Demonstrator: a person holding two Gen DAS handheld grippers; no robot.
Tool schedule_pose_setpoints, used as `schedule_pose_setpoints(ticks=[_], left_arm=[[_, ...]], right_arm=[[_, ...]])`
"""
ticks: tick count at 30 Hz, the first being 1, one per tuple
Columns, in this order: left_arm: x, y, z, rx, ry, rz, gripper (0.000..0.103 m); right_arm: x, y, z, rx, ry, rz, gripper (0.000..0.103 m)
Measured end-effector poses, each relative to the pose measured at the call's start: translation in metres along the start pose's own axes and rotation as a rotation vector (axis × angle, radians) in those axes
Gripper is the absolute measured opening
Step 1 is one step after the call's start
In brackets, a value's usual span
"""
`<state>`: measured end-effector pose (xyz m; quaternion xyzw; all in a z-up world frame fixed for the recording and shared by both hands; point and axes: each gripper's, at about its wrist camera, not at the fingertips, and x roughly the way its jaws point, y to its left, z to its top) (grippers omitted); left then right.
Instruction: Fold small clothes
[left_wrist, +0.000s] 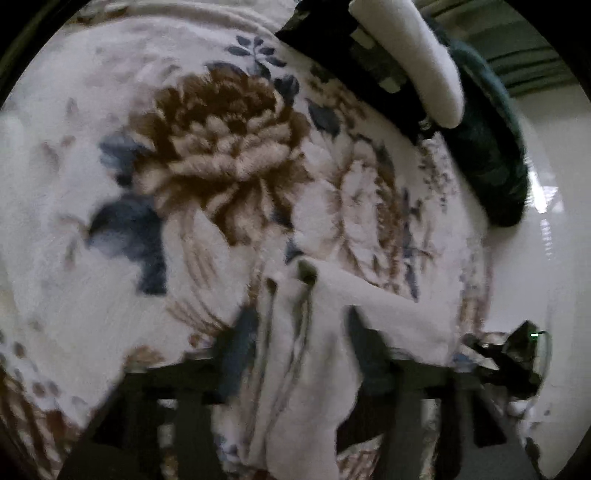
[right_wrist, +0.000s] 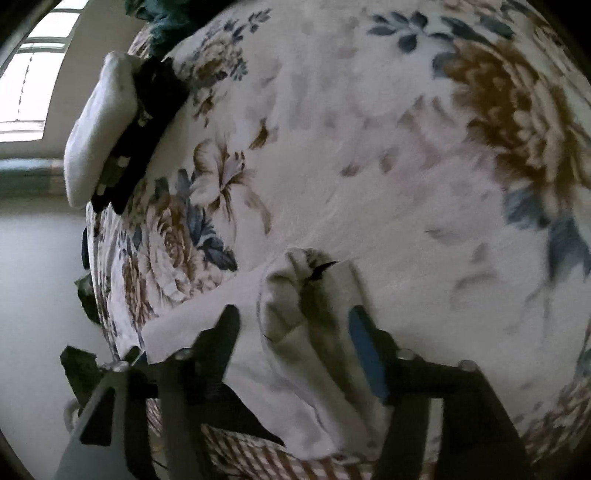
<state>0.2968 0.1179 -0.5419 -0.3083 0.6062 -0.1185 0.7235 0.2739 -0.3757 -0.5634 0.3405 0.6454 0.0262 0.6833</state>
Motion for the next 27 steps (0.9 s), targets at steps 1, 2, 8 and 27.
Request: schedule_pose_setpoints(ticks=[1, 2, 8, 27], left_arm=[[0.003, 0.005, -0.003, -0.015, 0.011, -0.029, 0.064], [0.01, 0.011, -0.008, -0.035, 0.038, -0.065, 0.064], [0.041, 0.018, -0.025, -0.054, 0.105, -0.123, 0.064], [-0.028, -0.071, 0.01, 0.095, -0.037, -0.113, 0.012]], right_arm=[[0.001, -0.004, -0.001, -0.006, 0.017, 0.007, 0.072], [0.007, -0.01, -0.003, -0.005, 0.049, 0.03, 0.076], [0.051, -0.035, -0.012, -0.021, 0.189, 0.132, 0.083], [-0.023, 0.052, 0.002, -0.113, 0.086, 0.235, 0.02]])
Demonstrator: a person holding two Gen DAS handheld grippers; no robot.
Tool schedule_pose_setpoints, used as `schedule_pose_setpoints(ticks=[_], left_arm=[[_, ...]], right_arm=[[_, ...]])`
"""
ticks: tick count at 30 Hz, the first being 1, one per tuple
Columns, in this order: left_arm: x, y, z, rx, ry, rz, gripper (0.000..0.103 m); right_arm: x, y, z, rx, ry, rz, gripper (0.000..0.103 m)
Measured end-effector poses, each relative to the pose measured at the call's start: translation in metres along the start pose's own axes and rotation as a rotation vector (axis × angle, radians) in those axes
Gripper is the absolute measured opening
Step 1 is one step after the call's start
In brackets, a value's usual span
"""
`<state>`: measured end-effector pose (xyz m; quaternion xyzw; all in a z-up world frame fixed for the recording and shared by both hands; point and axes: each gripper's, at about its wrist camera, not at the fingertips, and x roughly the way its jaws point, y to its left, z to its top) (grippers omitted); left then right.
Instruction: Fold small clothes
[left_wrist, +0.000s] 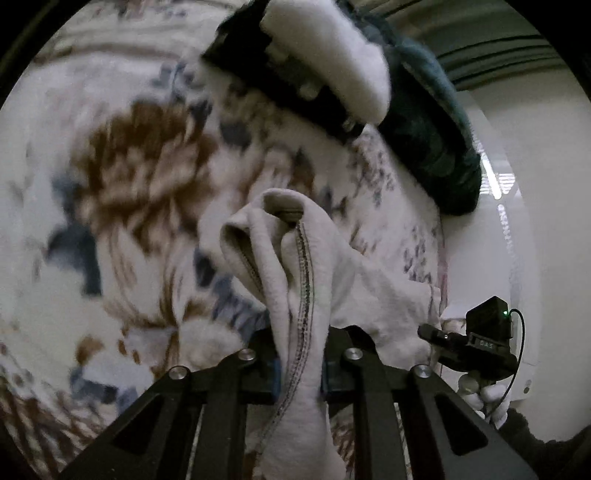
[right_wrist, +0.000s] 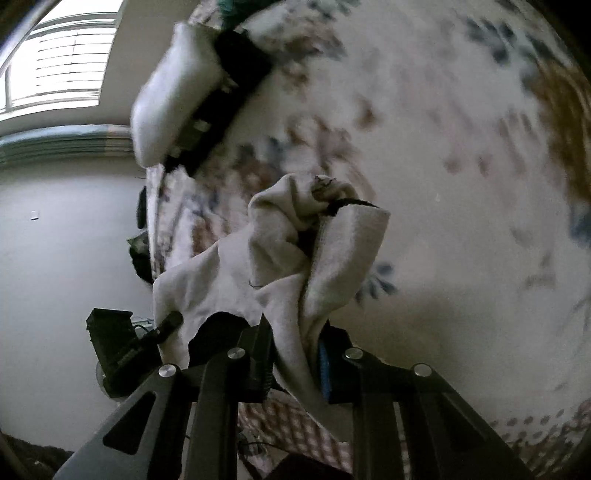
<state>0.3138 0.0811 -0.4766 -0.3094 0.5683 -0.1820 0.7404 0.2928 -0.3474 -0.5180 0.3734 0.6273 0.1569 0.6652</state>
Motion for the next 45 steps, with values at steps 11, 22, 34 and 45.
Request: schedule_pose_setpoints(ticks=[11, 22, 34, 45], left_arm=[[-0.061, -0.072, 0.191, 0.11, -0.183, -0.053, 0.012], [-0.01, -0.04, 0.393, 0.144, -0.18, 0.021, 0.014], [0.007, -0.056, 0.393, 0.254, -0.212, 0.411, 0.092], [-0.003, -0.11, 0.32, 0.301, -0.236, 0.602, 0.095]], right_arm=[[-0.044, 0.164, 0.15, -0.154, -0.15, 0.05, 0.02], [0.036, 0.247, 0.349, -0.184, -0.203, 0.009, 0.02], [0.076, 0.281, 0.365, -0.277, -0.263, -0.43, 0.077], [0.056, 0.328, 0.26, -0.419, -0.398, -0.816, 0.103]])
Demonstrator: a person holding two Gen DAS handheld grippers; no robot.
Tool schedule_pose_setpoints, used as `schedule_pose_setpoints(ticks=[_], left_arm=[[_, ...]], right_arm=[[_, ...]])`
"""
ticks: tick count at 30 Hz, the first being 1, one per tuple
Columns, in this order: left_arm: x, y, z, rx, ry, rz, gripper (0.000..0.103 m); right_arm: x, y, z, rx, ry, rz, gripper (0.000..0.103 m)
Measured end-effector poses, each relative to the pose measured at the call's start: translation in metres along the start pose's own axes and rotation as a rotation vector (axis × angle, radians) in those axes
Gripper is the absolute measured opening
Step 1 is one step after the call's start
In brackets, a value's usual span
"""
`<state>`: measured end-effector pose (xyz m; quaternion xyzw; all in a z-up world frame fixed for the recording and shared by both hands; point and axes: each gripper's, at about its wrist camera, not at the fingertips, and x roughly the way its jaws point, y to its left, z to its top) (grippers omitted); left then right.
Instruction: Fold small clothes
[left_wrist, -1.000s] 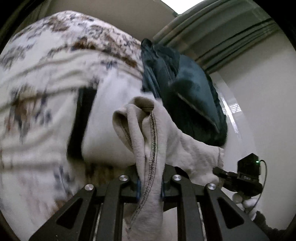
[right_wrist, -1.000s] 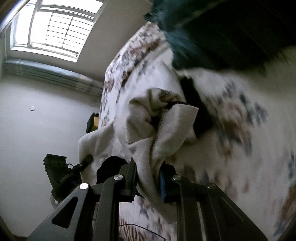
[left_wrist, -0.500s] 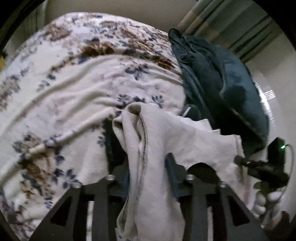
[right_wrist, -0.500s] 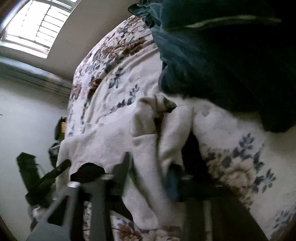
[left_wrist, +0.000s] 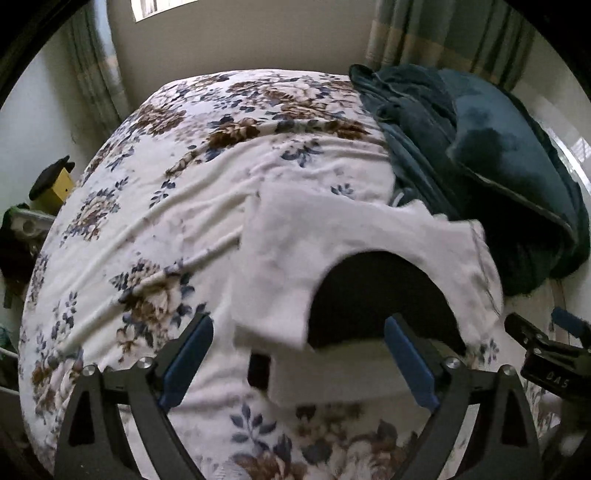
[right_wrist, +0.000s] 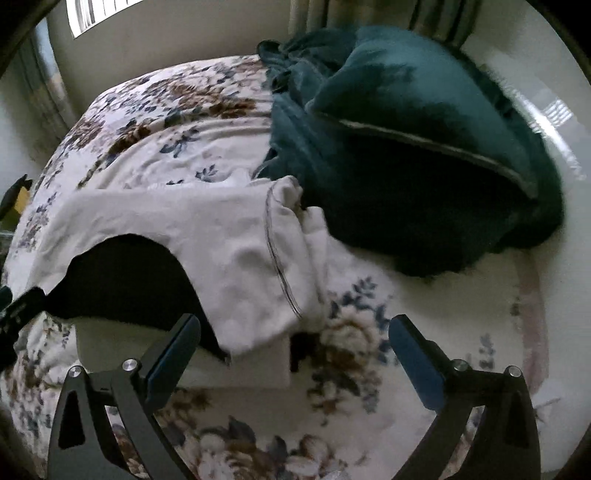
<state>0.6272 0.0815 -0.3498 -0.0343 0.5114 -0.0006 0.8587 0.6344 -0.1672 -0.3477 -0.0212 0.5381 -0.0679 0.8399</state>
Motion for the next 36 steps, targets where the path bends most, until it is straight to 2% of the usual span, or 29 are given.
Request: schedule_pose_setpoints(ticks=[4, 7, 14, 25, 32, 36], left_arm=[[-0.033, -0.014, -0.012, 0.023, -0.015, 0.015, 0.095], [-0.064, -0.02, -0.019, 0.034, -0.037, 0.014, 0.095], [-0.162, -0.03, -0.044, 0.051, -0.103, 0.013, 0.095], [-0.301, -0.034, -0.088, 0.055, -0.211, 0.005, 0.095], [-0.365, -0.034, -0.118, 0.042, -0.26, -0.008, 0.095], [-0.386, -0.034, -0.131, 0.039, -0.276, -0.017, 0.095]], right_arm=[[-0.045, -0.008, -0.015, 0.032, -0.029, -0.017, 0.103], [-0.095, -0.014, -0.026, 0.034, -0.078, -0.036, 0.103], [-0.207, -0.033, -0.056, 0.046, -0.17, -0.035, 0.103], [-0.385, -0.068, -0.125, 0.071, -0.316, -0.012, 0.103], [-0.465, -0.081, -0.163, 0.072, -0.38, 0.007, 0.103], [-0.5, -0.083, -0.182, 0.063, -0.408, 0.021, 0.103]])
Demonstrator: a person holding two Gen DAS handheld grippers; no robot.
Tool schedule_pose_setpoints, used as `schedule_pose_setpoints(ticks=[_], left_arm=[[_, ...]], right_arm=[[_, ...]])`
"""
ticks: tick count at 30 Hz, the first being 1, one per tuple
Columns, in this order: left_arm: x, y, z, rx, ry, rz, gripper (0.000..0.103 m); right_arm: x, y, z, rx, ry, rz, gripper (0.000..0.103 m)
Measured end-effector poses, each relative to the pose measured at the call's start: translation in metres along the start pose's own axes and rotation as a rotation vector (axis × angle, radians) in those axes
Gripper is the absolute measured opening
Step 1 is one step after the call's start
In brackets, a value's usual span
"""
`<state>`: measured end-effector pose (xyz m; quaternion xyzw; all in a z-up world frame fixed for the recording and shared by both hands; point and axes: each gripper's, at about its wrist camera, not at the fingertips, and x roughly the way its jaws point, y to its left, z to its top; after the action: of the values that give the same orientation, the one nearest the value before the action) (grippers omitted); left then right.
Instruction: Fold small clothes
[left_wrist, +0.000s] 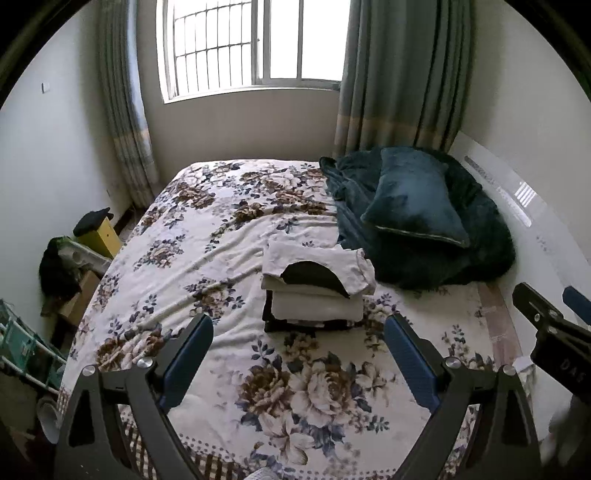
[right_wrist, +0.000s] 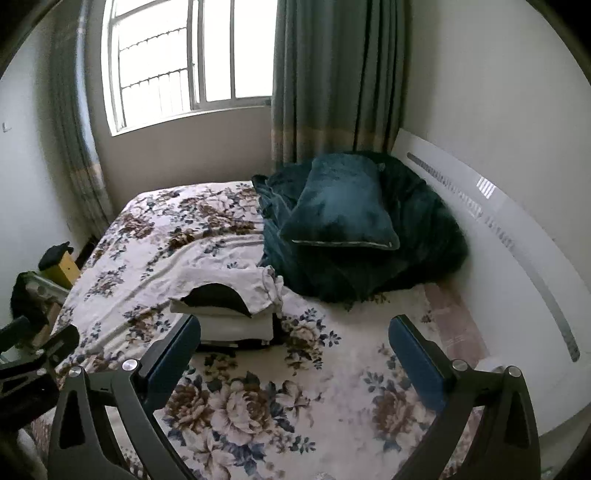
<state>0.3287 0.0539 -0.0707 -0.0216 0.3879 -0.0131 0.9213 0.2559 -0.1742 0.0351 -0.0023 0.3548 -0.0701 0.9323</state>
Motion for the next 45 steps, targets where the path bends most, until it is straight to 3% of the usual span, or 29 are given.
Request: schedule_pose_setpoints(ticks=[9, 11, 45], left_arm=[[-0.035, -0.001, -0.014, -0.011, -0.032, -0.005, 0.095], [-0.039, -0.001, -0.015, -0.012, -0.035, -0.011, 0.103], [-0.047, -0.001, -0.015, -0.027, -0.052, 0.033, 0.103]], right_arm=[[-0.046, 0.001, -0.008, -0.017, -0.032, 0.015, 0.103], [-0.049, 0.001, -0.01, -0.023, -0.038, 0.01, 0.103], [-0.051, 0.003, -0.004, -0.046, -0.023, 0.039, 0.103]])
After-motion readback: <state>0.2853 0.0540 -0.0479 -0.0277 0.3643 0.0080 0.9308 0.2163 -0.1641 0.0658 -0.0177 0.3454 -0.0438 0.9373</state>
